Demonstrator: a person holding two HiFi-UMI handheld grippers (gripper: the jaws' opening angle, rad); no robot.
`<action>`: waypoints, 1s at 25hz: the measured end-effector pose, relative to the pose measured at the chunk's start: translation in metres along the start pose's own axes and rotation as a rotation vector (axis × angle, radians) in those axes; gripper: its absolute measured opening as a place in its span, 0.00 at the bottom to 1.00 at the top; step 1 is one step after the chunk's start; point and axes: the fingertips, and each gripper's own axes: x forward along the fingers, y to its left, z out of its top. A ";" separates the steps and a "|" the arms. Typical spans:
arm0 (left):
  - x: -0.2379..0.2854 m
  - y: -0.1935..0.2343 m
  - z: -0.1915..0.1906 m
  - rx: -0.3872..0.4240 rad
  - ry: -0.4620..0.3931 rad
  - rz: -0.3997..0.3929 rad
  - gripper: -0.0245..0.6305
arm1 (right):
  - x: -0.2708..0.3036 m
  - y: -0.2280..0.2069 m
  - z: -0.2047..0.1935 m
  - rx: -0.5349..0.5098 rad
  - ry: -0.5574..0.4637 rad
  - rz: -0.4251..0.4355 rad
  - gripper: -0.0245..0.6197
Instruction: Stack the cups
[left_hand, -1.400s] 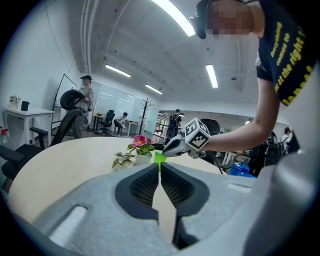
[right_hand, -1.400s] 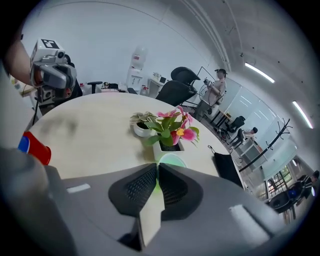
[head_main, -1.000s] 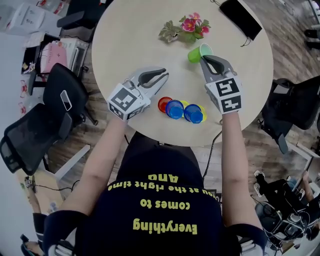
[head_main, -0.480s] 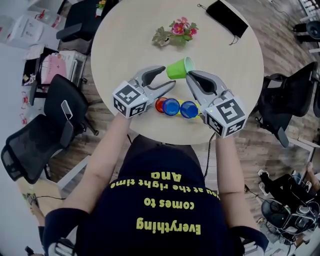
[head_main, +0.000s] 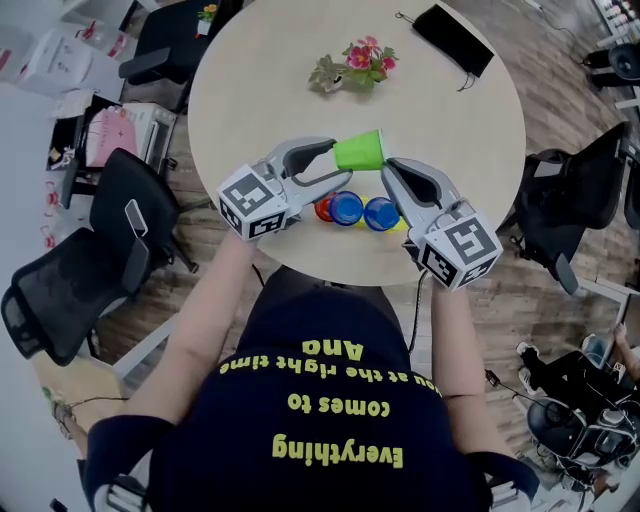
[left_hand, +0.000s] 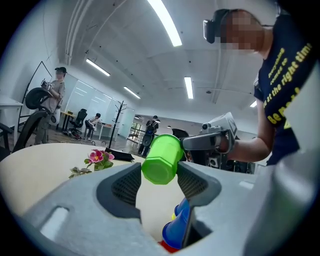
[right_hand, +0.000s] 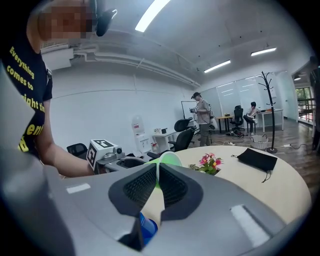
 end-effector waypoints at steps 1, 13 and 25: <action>-0.002 -0.002 0.003 0.003 -0.006 -0.004 0.40 | -0.002 0.001 -0.001 0.008 -0.003 -0.001 0.09; -0.012 -0.024 0.029 0.057 -0.054 -0.029 0.36 | -0.021 -0.001 -0.018 0.057 0.006 -0.046 0.10; -0.006 -0.048 0.019 0.226 0.095 -0.056 0.35 | -0.037 0.005 -0.027 -0.055 0.071 -0.080 0.22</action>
